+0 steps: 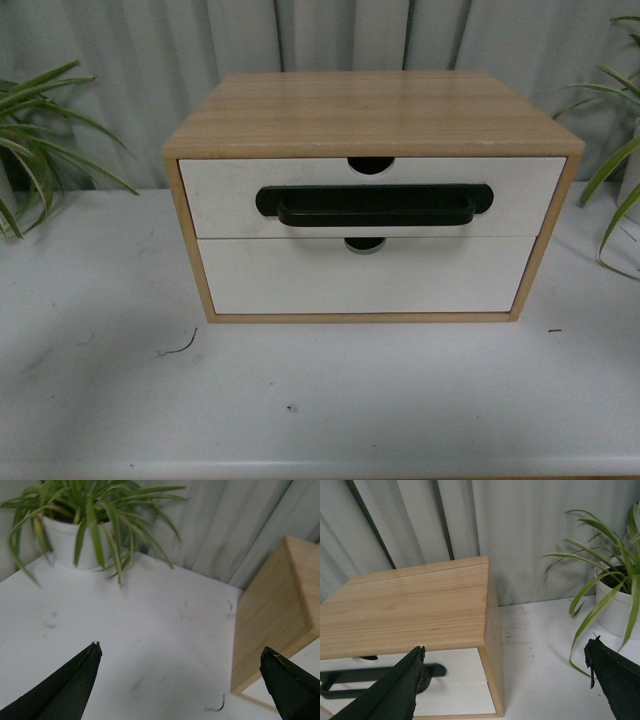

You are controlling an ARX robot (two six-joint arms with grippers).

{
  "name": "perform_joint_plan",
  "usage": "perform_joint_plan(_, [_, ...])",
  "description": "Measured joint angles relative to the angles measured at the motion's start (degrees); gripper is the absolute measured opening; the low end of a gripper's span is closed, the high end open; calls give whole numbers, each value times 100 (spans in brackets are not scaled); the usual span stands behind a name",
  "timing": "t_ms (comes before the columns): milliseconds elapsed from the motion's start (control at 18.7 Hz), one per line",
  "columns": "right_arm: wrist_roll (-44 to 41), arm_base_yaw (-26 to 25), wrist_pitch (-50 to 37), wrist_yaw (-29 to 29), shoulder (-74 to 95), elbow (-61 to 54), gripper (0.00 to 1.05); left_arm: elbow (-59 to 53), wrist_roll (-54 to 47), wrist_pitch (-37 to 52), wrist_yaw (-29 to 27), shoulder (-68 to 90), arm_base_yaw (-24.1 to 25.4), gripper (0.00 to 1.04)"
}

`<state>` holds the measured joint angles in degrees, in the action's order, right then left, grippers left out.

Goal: Pull drawer

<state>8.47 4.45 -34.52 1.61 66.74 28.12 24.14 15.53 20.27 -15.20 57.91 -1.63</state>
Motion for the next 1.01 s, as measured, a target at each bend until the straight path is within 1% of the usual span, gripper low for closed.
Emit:
perform_joint_plan(160, [-50, 90, 98, -20, 470, 439, 98, 417, 13, 227, 138, 555, -4, 98])
perform_joint_plan(267, [-125, 177, 138, -55, 981, 966, 98, 754, 20, 299, 184, 955, -11, 98])
perform_joint_plan(374, [-188, 223, 181, -63, 1338, 1401, 98, 1051, 52, 341, 260, 1303, -46, 98])
perform_joint_plan(587, [-326, 284, 267, -103, 1676, 1867, 98, 1427, 59, 343, 328, 1703, -101, 98])
perform_joint_plan(694, [-533, 354, 262, -103, 1939, 2221, 98, 1685, 52, 363, 417, 1945, -168, 98])
perform_joint_plan(748, [-793, 391, 291, 28, 2076, 2428, 98, 1873, -37, 369, 586, 2074, -295, 98])
perform_joint_plan(854, [-1779, 466, 367, 568, 2197, 2625, 98, 2229, -767, 267, 1270, 2225, -697, 98])
perform_joint_plan(908, [-2396, 452, 452, 898, 2205, 2653, 98, 2441, -1355, 11, 1738, 2299, -863, 98])
perform_joint_plan(961, [-3202, 404, 590, 1241, 2205, 2680, 98, 2640, -1878, -297, 2173, 2356, -970, 98])
perform_joint_plan(1015, [-3976, 334, 699, 1550, 2203, 2680, 98, 2948, -2470, -826, 2627, 2452, -1106, 98])
